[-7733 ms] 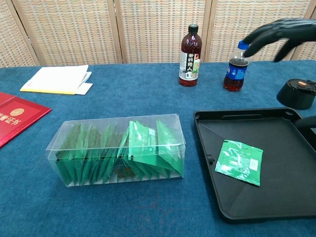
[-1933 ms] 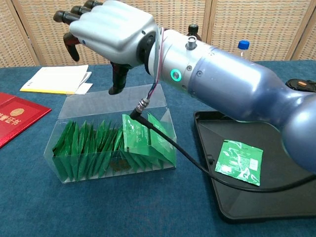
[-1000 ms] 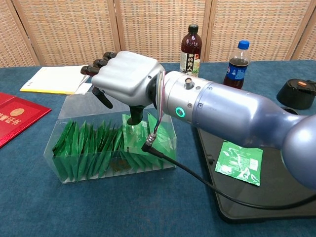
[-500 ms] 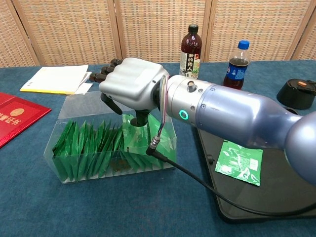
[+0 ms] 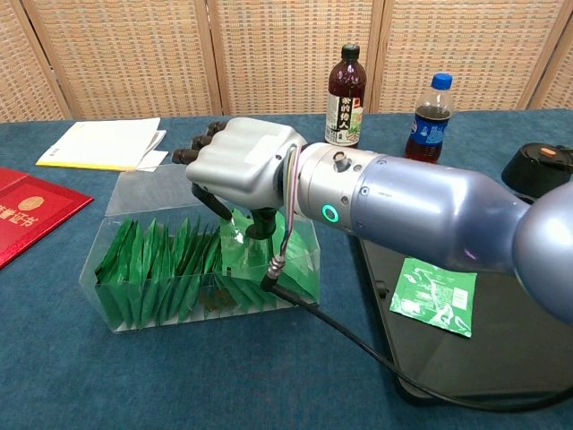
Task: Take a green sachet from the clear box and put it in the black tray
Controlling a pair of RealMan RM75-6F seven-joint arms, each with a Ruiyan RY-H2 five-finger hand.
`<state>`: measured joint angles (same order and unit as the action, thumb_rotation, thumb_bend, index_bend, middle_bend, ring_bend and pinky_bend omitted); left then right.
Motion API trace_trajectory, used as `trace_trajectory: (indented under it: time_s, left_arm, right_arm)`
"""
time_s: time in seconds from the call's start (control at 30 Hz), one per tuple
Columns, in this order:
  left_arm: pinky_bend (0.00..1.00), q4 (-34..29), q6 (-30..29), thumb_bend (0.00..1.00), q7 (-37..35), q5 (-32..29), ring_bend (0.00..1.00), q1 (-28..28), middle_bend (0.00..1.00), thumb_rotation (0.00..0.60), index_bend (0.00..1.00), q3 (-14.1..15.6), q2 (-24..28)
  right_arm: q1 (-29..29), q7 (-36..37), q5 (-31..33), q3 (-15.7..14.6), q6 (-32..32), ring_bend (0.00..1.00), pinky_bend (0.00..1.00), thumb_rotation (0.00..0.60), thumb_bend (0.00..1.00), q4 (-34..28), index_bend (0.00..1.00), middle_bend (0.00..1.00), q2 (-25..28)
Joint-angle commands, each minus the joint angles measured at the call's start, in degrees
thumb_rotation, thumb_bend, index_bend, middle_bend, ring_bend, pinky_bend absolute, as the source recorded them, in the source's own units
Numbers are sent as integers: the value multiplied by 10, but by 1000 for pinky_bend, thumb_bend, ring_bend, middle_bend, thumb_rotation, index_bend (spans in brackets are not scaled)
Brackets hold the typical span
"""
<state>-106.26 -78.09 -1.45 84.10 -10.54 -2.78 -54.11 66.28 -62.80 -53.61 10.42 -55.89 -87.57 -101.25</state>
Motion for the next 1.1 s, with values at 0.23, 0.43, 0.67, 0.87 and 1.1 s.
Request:
trace_trajectory:
  time_s: [0.23,0.43,0.67,0.87,1.1]
  left_arm:
    - [0,0,0,61,0,0,0,0,0,600,0,0,0]
    - [0,-1,-1,60,1,1,0,0,0,600,0,1,0]
    - [0,1,1,61,-2,-1,0,-1,0,600,0,0,0]
    - [0,2,1,60,-5,-2,0,-1,0,600,0,-1,1]
    - [0,2,2,62,-5,-1,0,-1,0,600,0,0,1]
  right_arm:
    - [5,4,-10,-2,-12,0,91,600,471,-5,522,41,3]
    - [15,-12,4,-3,-8,0,91,600,472,-7,522,32,0]
    - [43,-92,78,1,-21,0,91,600,472,-18,522,0,-9]
    - [61,-123,108,1,-36,0,91,600,473,-26,522,0,-10]
    - [68,-123,109,1,-43,0,91,600,475,-29,522,0,-9]
